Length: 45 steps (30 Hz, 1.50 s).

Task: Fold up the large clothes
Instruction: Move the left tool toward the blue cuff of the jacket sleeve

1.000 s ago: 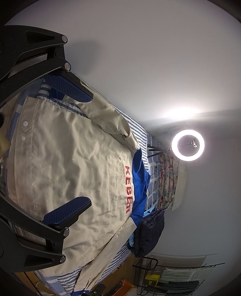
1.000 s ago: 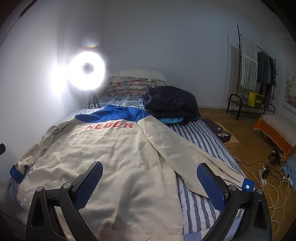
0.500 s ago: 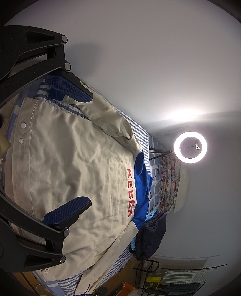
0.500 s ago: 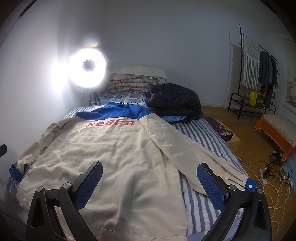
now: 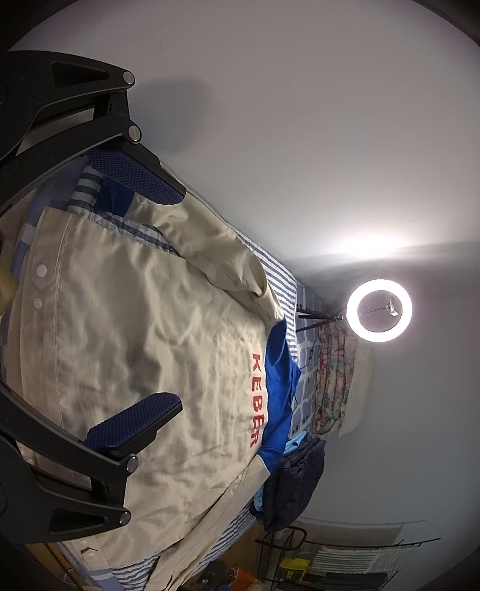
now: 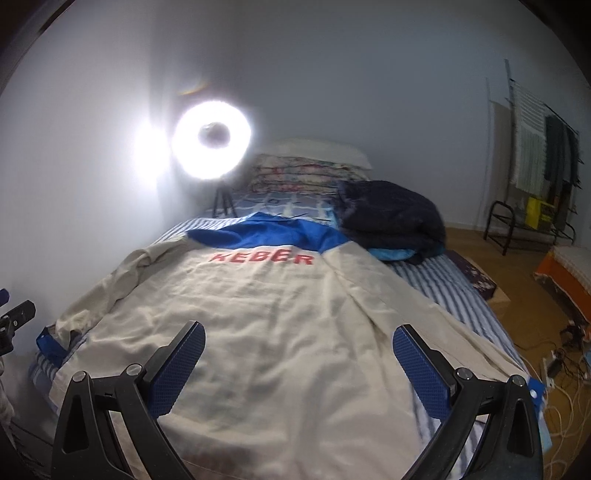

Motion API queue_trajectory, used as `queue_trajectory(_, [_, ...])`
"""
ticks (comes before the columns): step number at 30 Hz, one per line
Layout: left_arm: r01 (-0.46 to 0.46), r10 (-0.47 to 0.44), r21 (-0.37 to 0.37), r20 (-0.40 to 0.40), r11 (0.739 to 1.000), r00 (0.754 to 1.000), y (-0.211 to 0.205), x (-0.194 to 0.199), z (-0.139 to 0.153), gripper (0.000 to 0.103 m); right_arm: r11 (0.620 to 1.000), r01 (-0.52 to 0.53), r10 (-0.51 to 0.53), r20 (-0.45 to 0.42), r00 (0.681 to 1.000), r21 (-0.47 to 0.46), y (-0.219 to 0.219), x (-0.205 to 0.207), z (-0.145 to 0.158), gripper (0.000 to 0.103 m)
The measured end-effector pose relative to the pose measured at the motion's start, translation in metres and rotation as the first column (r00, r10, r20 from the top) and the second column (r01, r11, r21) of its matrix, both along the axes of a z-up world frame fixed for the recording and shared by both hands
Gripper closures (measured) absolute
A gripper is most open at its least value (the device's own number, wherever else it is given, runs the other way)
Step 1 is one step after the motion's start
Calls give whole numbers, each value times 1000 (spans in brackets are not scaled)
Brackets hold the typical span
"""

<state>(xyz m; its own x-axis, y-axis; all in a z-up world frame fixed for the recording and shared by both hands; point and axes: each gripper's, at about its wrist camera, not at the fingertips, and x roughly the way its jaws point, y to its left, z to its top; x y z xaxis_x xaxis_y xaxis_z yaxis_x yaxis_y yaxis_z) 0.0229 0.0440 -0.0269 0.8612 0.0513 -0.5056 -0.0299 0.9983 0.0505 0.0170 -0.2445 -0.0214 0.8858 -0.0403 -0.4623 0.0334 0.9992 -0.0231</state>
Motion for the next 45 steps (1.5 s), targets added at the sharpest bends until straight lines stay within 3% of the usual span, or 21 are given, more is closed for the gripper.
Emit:
queue_trajectory(5, [-49, 48, -25, -32, 998, 998, 18, 7, -1, 0, 996, -81, 81, -5, 997, -46, 28, 18, 5, 1])
queue_trajectory(12, [-78, 78, 1, -5, 997, 997, 32, 4, 5, 0, 980, -185, 187, 19, 982, -78, 66, 38, 26, 4])
queue_trajectory(18, [-105, 104, -22, -18, 994, 994, 57, -2, 3, 4, 950, -303, 302, -21, 953, -78, 111, 66, 32, 18])
queue_trajectory(20, [-113, 111, -41, -38, 993, 993, 70, -5, -4, 12, 936, -346, 344, -48, 938, -63, 124, 72, 30, 27])
queue_trajectory(24, [-120, 102, -125, -147, 985, 984, 95, 1, -30, 43, 912, -410, 407, -77, 910, -23, 143, 78, 21, 33])
queue_trajectory(28, [-163, 93, -251, -269, 954, 959, 116, 13, -60, 46, 909, -415, 416, -84, 906, 22, 141, 78, 8, 33])
queue_trajectory(35, [-284, 161, -315, -365, 906, 917, 136, 36, -90, 46, 902, -417, 428, -116, 896, 110, 120, 80, -5, 33])
queue_trajectory(40, [-351, 196, -310, -435, 884, 879, 137, 68, -107, 42, 905, -406, 420, -121, 899, 128, 99, 79, -9, 33])
queue_trajectory(42, [-355, 194, -289, -466, 889, 863, 130, 83, -116, 42, 907, -397, 414, -121, 902, 143, 91, 79, -9, 33])
queue_trajectory(45, [-379, 258, -171, -483, 909, 837, 118, 106, -125, 42, 912, -379, 399, -122, 909, 157, 78, 79, -8, 33])
